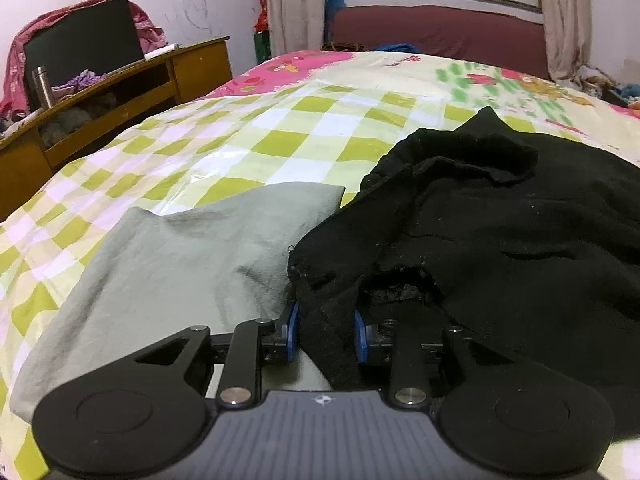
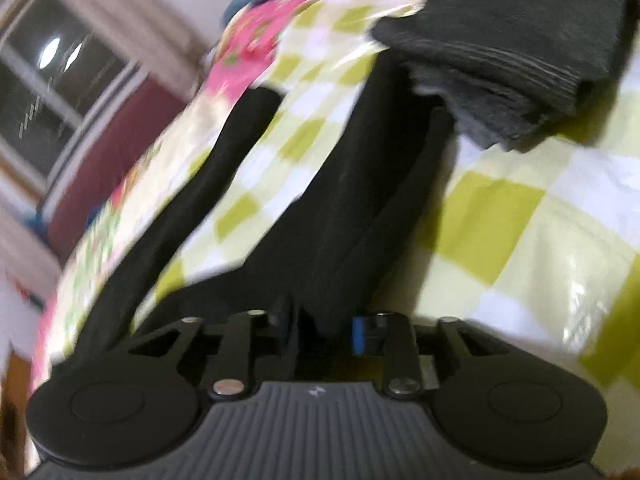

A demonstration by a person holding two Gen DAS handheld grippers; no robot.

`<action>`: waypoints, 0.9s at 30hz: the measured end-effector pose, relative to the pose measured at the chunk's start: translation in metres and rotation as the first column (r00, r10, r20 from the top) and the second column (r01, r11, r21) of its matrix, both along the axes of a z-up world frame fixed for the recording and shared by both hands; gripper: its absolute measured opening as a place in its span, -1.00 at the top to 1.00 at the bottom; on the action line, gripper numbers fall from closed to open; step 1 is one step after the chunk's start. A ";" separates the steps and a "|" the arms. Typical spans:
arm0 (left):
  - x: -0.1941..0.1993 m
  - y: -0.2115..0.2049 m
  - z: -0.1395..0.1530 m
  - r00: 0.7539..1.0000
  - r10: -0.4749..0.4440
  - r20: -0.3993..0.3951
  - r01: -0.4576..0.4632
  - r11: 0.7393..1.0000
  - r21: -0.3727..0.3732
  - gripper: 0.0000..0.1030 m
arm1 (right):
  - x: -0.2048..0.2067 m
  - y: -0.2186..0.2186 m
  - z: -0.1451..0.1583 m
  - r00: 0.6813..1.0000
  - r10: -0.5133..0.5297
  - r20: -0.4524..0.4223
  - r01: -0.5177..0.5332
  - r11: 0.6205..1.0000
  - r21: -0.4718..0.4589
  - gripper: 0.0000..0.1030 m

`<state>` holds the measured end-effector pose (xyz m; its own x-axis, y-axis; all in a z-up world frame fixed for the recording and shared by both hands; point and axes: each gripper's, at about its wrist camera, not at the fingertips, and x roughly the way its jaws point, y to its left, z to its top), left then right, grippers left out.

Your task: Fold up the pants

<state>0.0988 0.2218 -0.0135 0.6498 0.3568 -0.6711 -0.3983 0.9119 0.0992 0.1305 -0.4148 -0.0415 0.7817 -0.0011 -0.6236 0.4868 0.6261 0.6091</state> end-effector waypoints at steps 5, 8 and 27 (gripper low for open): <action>-0.009 0.000 0.005 1.000 -0.008 0.009 0.008 1.000 0.015 0.14 | -0.005 -0.005 0.020 1.000 0.002 0.025 -0.001 0.998 -0.058 0.84; -0.015 0.007 0.006 1.000 -0.011 0.017 0.011 1.000 -0.003 0.13 | -0.026 0.004 0.043 0.998 0.017 0.063 -0.004 0.979 -0.204 0.84; -0.027 -0.001 0.070 0.982 -0.124 0.143 0.098 0.979 0.179 -0.26 | 0.002 0.070 0.083 0.967 0.242 -0.074 -0.247 0.832 -0.497 0.10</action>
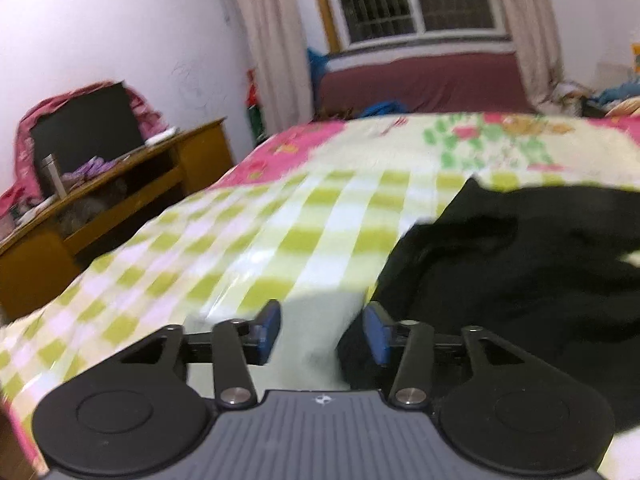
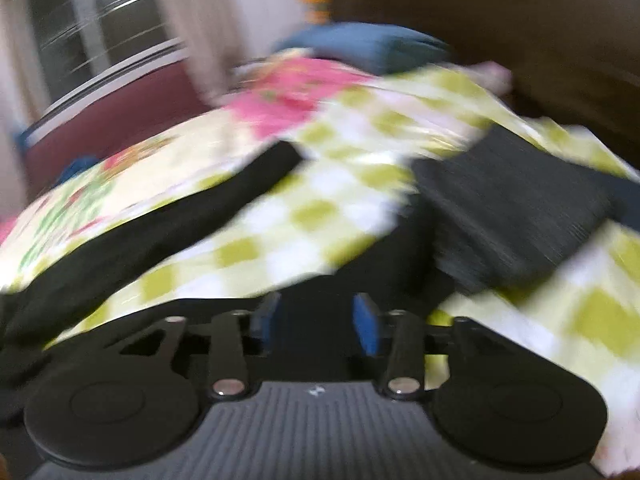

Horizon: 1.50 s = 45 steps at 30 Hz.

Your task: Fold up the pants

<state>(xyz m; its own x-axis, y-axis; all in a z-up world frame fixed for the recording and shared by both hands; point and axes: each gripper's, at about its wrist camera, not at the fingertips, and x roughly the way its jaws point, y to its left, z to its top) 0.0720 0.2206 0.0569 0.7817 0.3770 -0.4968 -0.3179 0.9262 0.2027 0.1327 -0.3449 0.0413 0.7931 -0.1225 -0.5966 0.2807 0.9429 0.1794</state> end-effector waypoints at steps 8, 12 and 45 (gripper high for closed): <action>0.096 -0.054 -0.015 0.968 -0.251 -0.011 0.251 0.967 0.052 -0.42 | 0.110 0.122 -0.018 0.931 0.359 -0.065 -0.357 0.933 0.044 0.10; 0.156 -0.090 -0.040 0.936 -0.348 -0.060 0.352 0.931 0.093 -0.54 | 0.147 0.173 -0.031 0.874 0.479 -0.083 -0.477 0.878 0.046 0.08; 0.235 -0.033 -0.038 0.901 -0.429 0.063 0.406 0.785 -0.467 0.39 | 0.187 0.217 -0.027 0.793 0.603 -0.086 -0.607 0.793 -0.047 0.08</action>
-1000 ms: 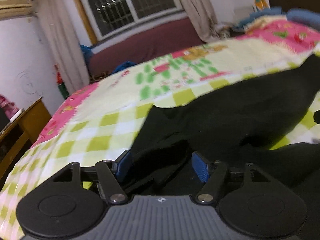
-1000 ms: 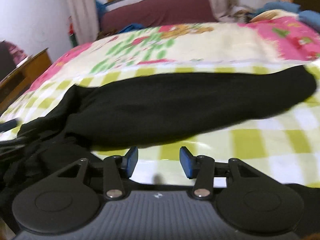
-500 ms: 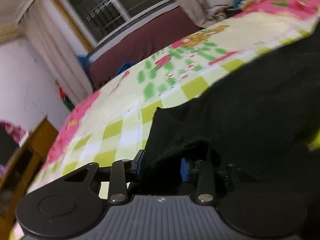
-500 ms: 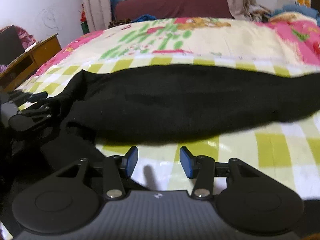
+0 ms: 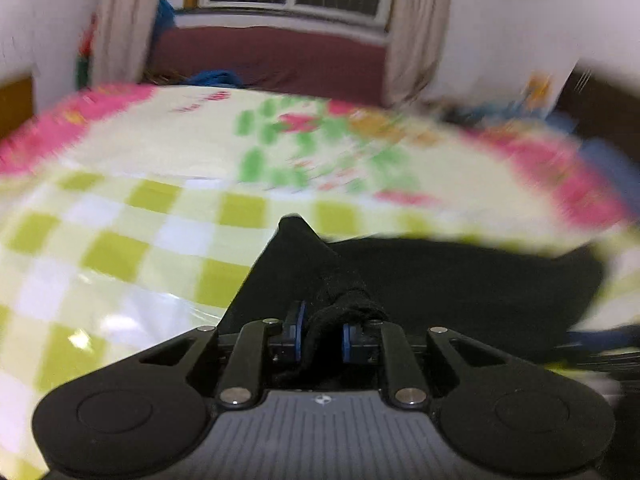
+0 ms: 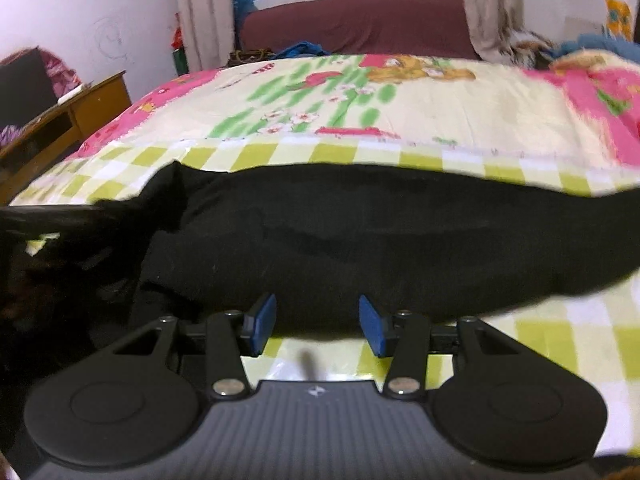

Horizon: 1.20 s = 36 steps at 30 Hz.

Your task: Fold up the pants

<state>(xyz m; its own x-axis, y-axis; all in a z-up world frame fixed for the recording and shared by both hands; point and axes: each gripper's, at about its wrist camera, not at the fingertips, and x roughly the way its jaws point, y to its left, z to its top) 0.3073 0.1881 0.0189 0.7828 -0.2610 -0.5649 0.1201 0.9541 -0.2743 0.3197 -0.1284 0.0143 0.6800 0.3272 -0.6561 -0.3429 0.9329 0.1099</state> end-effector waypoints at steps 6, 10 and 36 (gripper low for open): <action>-0.091 0.046 0.048 0.993 -0.066 0.096 0.089 0.962 -0.258 0.42 | 0.016 0.003 0.012 0.995 0.079 0.063 -0.074 0.994 -0.076 0.07; -0.156 0.074 0.074 0.989 -0.075 0.130 0.106 0.961 -0.256 0.42 | 0.014 0.021 0.017 0.954 0.233 0.187 -0.164 0.932 -0.325 -0.24; -0.158 -0.147 -0.032 0.952 -0.303 0.047 0.148 0.589 0.794 0.14 | 0.017 0.058 -0.013 0.869 0.479 0.127 -0.349 0.773 -0.530 -0.36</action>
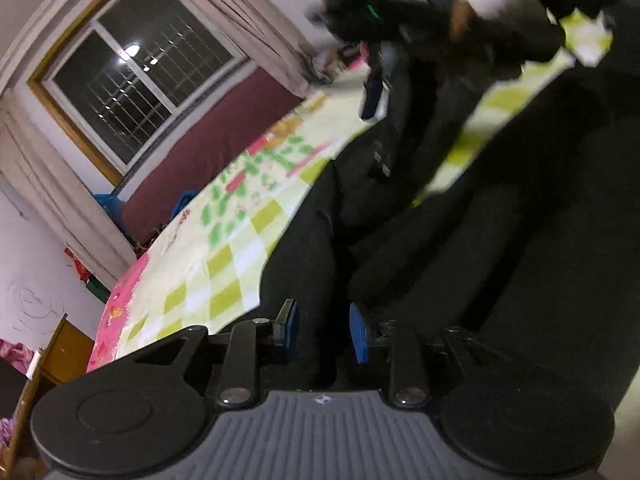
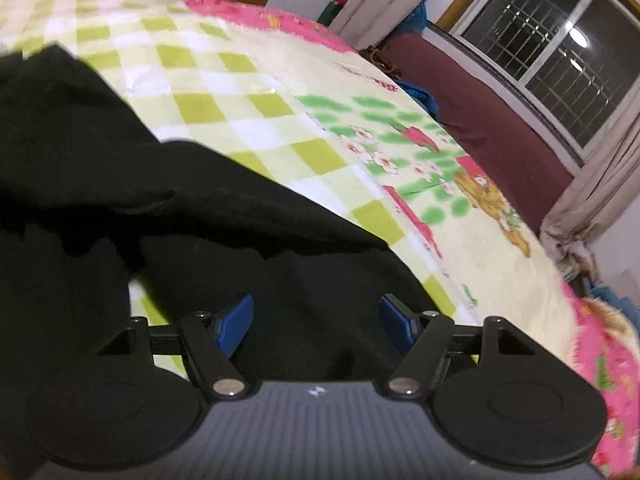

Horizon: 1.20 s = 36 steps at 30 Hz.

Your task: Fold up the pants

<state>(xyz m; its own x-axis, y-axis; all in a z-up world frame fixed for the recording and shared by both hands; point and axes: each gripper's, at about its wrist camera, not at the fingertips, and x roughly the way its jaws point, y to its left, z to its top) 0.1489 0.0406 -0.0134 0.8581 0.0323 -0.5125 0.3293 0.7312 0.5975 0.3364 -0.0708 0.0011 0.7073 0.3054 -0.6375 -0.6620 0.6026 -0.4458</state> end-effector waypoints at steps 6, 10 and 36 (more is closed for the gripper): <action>0.011 0.008 -0.014 0.995 0.103 0.014 -0.104 0.991 0.087 -0.10 | -0.013 0.002 0.000 1.000 0.014 -0.007 -0.013 0.999 0.050 -0.36; 0.025 0.011 -0.015 0.992 0.120 0.023 -0.121 0.991 0.056 -0.10 | -0.023 0.006 0.002 1.000 0.024 0.016 -0.024 0.999 0.024 -0.36; 0.040 0.111 0.056 0.955 0.278 -0.103 -0.297 0.887 -0.353 0.48 | 0.079 0.049 -0.042 0.978 0.162 0.133 -0.119 0.952 -0.283 -0.40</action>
<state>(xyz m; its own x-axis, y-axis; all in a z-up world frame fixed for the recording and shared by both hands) 0.1886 0.1512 0.0425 0.8130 0.0793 -0.5768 0.0935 0.9600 0.2637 0.4153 -0.0216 -0.0408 0.7654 0.2388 -0.5976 -0.6419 0.3499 -0.6823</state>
